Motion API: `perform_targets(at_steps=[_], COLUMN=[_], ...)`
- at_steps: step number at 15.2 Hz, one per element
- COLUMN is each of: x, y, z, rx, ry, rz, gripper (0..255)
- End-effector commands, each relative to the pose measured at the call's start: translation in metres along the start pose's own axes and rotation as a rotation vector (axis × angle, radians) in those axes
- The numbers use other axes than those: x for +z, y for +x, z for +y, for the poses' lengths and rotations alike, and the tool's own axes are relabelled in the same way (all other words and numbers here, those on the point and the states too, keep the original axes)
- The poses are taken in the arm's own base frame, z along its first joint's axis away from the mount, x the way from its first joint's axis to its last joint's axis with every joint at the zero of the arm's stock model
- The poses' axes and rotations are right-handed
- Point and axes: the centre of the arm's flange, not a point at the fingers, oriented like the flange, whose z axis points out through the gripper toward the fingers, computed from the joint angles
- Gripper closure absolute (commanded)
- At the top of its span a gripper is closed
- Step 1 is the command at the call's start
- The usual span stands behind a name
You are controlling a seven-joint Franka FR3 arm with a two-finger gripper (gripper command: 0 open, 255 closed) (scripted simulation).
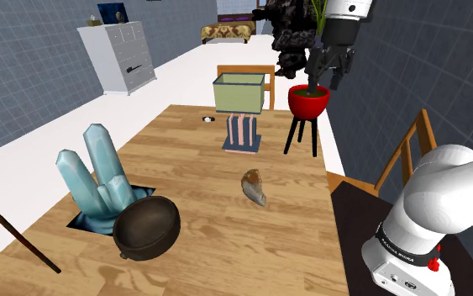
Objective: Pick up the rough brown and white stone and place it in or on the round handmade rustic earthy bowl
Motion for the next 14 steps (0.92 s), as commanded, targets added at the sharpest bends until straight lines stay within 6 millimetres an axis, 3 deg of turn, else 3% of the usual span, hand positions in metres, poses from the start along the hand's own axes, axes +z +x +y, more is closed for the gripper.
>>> perform_targets(at_steps=[1, 14], x=[0.0, 0.139], y=[0.0, -0.004], z=[0.0, -0.117], rx=[0.0, -0.041], ry=[0.0, -0.1], rz=[0.0, 0.102], gripper=[0, 0])
